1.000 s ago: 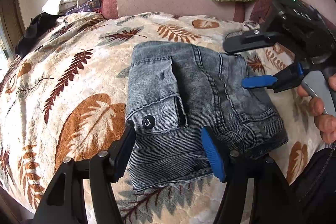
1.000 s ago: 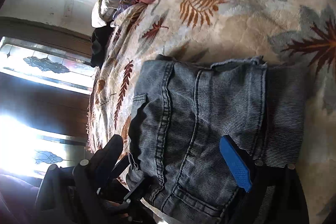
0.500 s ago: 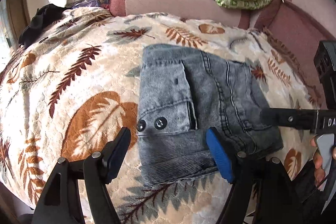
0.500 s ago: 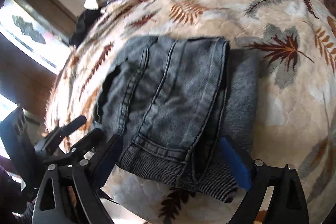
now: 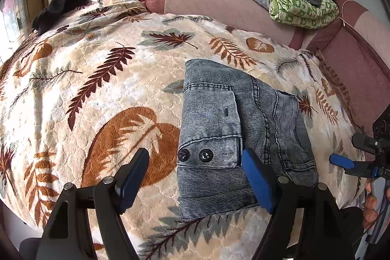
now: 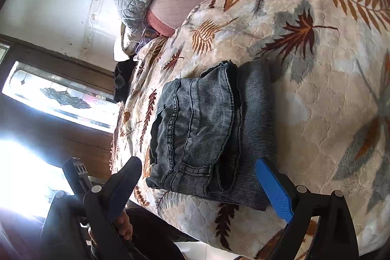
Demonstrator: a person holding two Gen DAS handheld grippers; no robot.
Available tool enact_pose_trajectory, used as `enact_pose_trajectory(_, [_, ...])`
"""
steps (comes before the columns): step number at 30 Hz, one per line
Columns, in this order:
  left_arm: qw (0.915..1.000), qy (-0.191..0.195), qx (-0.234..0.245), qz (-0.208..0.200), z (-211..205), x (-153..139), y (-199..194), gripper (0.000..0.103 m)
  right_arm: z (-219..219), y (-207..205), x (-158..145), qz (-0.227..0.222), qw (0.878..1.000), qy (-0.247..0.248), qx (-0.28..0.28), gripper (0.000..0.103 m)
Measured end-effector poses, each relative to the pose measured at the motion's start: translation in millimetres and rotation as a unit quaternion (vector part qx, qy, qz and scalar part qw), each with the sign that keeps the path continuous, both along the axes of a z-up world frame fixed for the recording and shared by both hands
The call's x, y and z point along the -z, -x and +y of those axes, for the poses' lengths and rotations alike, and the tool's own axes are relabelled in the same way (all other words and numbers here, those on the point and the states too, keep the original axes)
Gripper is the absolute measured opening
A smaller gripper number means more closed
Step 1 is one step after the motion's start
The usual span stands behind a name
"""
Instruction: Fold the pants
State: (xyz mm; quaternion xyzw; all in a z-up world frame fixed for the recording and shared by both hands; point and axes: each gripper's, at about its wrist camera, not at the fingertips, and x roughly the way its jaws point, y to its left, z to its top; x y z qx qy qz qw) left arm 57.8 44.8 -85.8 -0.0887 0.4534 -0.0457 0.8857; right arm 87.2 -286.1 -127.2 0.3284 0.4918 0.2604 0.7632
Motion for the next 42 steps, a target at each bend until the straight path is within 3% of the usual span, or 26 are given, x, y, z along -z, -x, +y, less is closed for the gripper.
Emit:
enact_pose_trajectory(9, [0.9999,0.004,0.005,0.011,4.2,0.4,-8.4,0.079,-8.3,-17.2,23.1,0.032,0.999,-0.009,0.000,0.096])
enact_pose_trajectory(20, [0.9933,0.093,0.015,0.067,41.8,31.8,-52.0,0.079,-16.7,-51.3,39.5,0.060,0.998,0.019,0.000,0.096])
enact_pose_trajectory(30, [0.9798,0.161,0.050,0.108,32.7,55.4,-80.6,0.079,14.4,-76.3,51.2,0.073,0.996,0.025,-0.034,0.095])
enact_pose_trajectory(33, [0.9790,0.164,0.060,0.106,25.2,52.6,-81.9,0.076,31.8,-78.3,46.9,0.065,0.994,0.071,-0.056,0.094])
enact_pose_trajectory(36, [0.9774,0.164,0.064,0.117,19.2,59.8,-85.6,0.062,38.6,-80.0,48.2,0.067,0.990,0.109,-0.058,0.068])
enact_pose_trajectory(37, [0.9757,0.169,0.062,0.125,18.0,63.6,-87.1,0.055,38.9,-79.8,49.1,0.069,0.988,0.127,-0.058,0.049])
enact_pose_trajectory(39, [0.9801,0.148,0.059,0.118,12.3,61.3,-86.0,0.052,38.6,-78.6,48.6,0.067,0.987,0.134,-0.062,0.039])
enact_pose_trajectory(41, [0.9861,0.109,0.069,0.105,1.7,53.4,-81.9,0.042,42.8,-75.6,43.8,0.056,0.985,0.148,-0.070,0.025])
enact_pose_trajectory(42, [0.9881,0.094,0.073,0.097,-3.3,48.3,-80.4,0.038,47.1,-73.7,40.0,0.047,0.984,0.158,-0.074,0.023])
